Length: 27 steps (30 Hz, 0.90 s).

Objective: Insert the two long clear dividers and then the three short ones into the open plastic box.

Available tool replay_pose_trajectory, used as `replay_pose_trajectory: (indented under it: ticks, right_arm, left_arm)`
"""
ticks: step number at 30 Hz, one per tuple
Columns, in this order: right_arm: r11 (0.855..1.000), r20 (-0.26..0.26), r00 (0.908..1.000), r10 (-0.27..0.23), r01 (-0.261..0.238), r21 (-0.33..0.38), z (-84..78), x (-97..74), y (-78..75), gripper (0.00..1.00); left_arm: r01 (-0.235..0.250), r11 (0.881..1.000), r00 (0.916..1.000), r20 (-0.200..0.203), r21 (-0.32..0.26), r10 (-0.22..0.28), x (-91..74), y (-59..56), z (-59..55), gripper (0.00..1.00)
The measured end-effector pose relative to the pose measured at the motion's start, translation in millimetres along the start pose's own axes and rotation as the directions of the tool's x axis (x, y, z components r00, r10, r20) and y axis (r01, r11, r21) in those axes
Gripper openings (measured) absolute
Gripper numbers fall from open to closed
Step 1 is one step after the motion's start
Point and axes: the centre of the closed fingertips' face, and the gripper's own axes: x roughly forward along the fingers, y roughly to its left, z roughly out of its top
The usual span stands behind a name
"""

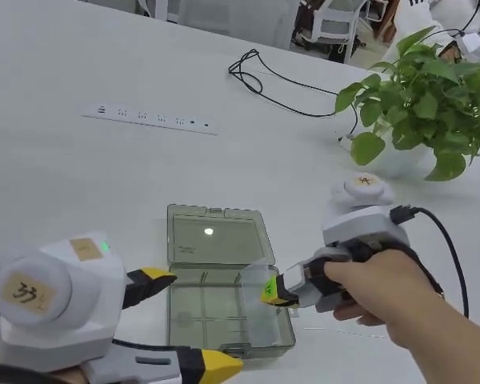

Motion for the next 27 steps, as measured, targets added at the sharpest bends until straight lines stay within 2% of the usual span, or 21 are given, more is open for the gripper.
replay_pose_trajectory:
  ticks: [27]
  right_arm:
    - [1.000,0.018,0.9997,-0.015,0.015,0.006,0.4,3.3,-4.7,0.06]
  left_arm:
    - [0.002,1.000,1.0000,-0.004,-0.010,-0.002,0.3,1.3,-0.9,0.80]
